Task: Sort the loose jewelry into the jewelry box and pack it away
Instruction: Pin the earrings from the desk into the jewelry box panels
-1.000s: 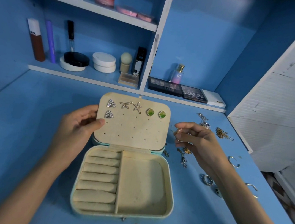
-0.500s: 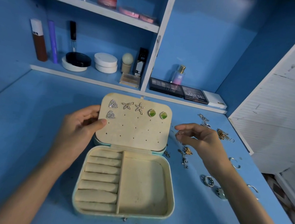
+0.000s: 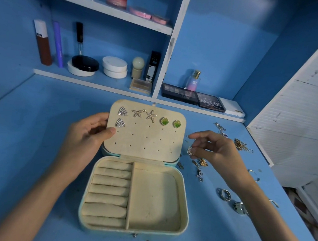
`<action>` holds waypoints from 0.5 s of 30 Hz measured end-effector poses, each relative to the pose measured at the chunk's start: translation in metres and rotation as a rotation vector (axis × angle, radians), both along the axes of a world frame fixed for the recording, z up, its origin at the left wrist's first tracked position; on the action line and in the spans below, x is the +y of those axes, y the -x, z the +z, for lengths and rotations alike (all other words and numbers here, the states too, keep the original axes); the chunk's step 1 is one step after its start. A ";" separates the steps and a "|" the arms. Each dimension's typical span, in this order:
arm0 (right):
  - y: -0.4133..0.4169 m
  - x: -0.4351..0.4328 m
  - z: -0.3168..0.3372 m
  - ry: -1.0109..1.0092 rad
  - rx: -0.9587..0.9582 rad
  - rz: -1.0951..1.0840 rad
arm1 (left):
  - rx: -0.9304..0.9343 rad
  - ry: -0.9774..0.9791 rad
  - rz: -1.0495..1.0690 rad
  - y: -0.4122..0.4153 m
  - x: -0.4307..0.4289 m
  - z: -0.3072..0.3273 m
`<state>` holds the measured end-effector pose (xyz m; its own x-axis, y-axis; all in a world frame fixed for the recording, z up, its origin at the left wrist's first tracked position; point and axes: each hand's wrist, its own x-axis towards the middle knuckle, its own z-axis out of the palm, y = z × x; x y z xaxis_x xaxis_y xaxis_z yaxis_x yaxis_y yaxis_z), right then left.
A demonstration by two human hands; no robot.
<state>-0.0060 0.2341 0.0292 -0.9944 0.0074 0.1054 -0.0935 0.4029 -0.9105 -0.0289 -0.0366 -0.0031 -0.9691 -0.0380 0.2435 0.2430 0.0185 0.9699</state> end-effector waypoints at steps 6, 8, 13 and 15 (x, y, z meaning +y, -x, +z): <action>-0.003 0.000 0.000 -0.250 0.119 0.024 | 0.005 0.003 -0.007 -0.001 0.000 0.001; -0.005 -0.001 -0.001 -0.394 0.186 0.036 | 0.010 0.009 -0.008 -0.001 0.000 0.001; -0.007 -0.007 0.004 -0.489 0.272 0.083 | 0.009 0.011 -0.015 -0.001 0.000 0.001; -0.008 -0.009 0.005 -0.505 0.294 0.103 | 0.010 0.011 -0.012 -0.001 0.000 0.002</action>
<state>0.0019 0.2253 0.0341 -0.9160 -0.2101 0.3417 -0.3741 0.7548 -0.5388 -0.0277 -0.0366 -0.0013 -0.9670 -0.0235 0.2537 0.2531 0.0260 0.9671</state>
